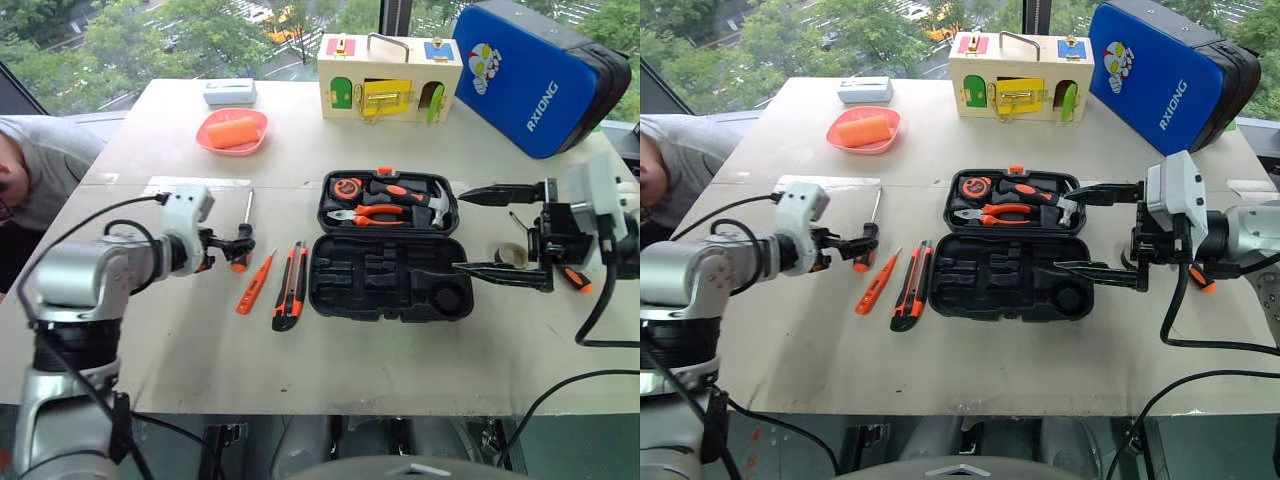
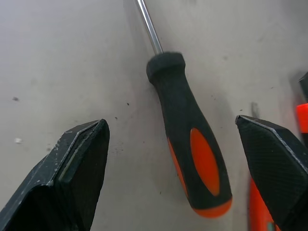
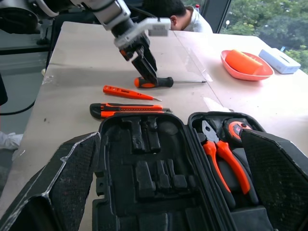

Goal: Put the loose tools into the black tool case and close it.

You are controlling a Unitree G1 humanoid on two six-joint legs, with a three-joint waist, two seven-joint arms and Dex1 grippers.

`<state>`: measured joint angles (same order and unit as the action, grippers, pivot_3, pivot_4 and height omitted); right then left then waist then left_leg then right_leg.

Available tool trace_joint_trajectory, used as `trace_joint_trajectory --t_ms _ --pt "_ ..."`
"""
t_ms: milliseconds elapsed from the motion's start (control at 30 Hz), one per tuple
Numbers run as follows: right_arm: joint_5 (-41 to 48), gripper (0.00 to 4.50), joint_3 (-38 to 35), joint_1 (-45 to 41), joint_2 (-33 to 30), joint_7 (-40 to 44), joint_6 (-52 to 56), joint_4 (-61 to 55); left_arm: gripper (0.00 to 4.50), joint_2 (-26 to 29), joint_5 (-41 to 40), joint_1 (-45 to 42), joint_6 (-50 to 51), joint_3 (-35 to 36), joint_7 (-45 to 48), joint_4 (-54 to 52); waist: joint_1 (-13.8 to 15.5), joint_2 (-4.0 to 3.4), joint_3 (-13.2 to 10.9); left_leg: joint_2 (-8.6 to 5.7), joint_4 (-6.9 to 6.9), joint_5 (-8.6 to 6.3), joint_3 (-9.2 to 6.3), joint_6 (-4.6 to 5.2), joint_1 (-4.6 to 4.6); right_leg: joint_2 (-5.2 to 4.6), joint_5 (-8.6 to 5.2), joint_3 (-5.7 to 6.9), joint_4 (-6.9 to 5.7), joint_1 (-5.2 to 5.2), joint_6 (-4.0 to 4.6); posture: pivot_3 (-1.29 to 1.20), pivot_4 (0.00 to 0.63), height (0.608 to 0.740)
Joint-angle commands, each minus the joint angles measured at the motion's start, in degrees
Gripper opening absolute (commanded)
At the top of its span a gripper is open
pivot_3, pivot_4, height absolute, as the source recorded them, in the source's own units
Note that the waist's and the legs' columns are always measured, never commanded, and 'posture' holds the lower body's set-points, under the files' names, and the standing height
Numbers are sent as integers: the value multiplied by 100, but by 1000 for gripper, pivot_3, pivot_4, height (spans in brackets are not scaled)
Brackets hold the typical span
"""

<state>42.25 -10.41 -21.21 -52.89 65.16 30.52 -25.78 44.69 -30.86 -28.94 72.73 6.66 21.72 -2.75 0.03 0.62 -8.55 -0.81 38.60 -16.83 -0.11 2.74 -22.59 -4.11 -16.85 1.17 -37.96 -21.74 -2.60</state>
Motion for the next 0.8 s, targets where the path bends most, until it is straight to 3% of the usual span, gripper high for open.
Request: trace_joint_trajectory --t_ms 33,100,300,467,567,667,800 --pt "70 4496 -81 -1 19 -20 -93 -230 4246 -113 267 -72 -294 -91 47 443 21 -2 2 0 2 0 -1 -1 0 0 0 2 -2 0 0 0 150 735" --pt "75 4500 -89 13 29 -24 -93 -251 3722 -171 381 -44 -404 -102 70 711 60 -13 8 0 8 2 -4 -3 2 0 0 4 -7 2 0 0 150 735" --pt "19 4500 -125 130 27 17 -160 -236 1085 -216 539 -98 -784 62 171 1179 67 -18 13 0 44 4 -14 -6 7 -1 0 9 -41 10 0 0 150 735" --pt "-56 4500 -192 439 -34 49 -237 -269 1067 32 487 -440 -1411 191 649 1230 42 -15 10 1 48 7 -16 -11 14 -2 -1 7 -74 7 3 0 150 735" --pt "-149 4500 -346 771 -141 56 -222 -138 1067 564 482 -1046 -2314 -212 2087 1064 65 38 -20 1 53 11 -29 -18 -10 0 -2 18 -80 -14 5 0 150 735" --pt "-175 4500 -503 995 -217 63 -232 -63 1067 847 432 -1364 -2849 -643 3336 794 104 41 -23 -3 68 11 -38 -18 -42 -5 -1 31 -54 -24 3 0 150 735" --pt "-466 4500 -867 1574 -300 30 -391 29 1067 742 954 -1967 -3899 -1857 4969 715 138 32 -19 -8 64 6 -49 -9 -41 -5 0 53 3 15 2 0 150 735"
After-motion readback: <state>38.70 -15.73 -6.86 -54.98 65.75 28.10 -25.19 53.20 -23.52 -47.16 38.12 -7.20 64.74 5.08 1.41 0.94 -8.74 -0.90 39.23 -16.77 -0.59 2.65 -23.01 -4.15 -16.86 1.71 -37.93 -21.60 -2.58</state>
